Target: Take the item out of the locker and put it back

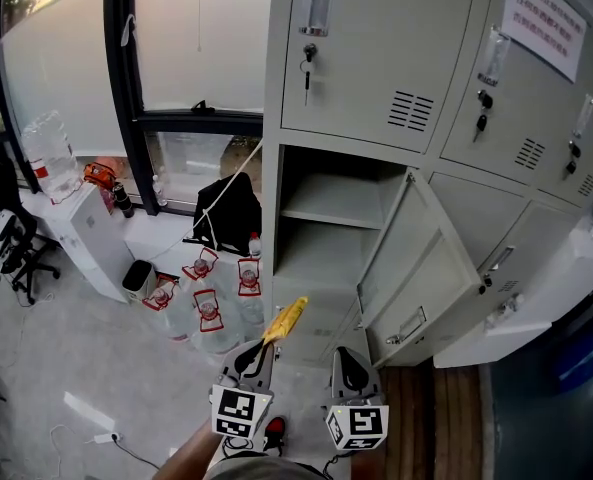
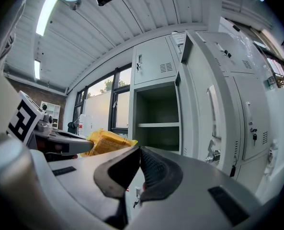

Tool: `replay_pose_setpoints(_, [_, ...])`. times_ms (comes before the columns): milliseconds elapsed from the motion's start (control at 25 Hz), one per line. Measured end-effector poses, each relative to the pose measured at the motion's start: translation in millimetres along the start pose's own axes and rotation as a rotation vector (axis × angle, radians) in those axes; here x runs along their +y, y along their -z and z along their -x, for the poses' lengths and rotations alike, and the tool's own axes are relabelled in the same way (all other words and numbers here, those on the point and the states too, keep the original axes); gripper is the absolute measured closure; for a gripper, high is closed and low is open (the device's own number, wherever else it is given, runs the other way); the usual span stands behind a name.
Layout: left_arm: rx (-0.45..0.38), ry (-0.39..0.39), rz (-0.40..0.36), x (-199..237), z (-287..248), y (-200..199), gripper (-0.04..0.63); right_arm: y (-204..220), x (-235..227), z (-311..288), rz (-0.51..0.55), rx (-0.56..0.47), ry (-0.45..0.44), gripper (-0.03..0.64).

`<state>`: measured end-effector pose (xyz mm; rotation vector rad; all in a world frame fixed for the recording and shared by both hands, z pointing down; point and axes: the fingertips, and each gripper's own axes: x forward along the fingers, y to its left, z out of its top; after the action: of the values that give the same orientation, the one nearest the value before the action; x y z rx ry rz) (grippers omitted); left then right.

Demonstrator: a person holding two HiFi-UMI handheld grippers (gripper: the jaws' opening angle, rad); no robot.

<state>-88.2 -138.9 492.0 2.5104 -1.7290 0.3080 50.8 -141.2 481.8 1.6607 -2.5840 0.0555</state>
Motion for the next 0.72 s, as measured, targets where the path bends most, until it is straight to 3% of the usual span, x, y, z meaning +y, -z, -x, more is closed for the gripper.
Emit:
replay_pose_setpoints(400, [-0.009,0.048,-0.044,14.4,-61.6,-10.4,0.565,0.2,-24.0,-37.9,-0.005,0.003,0.057,0.598])
replay_pose_setpoints(720, [0.002,0.096,-0.139,13.6,-126.9,-16.2,0.565,7.7,-45.1,-57.2,-0.028,0.021,0.120,0.598])
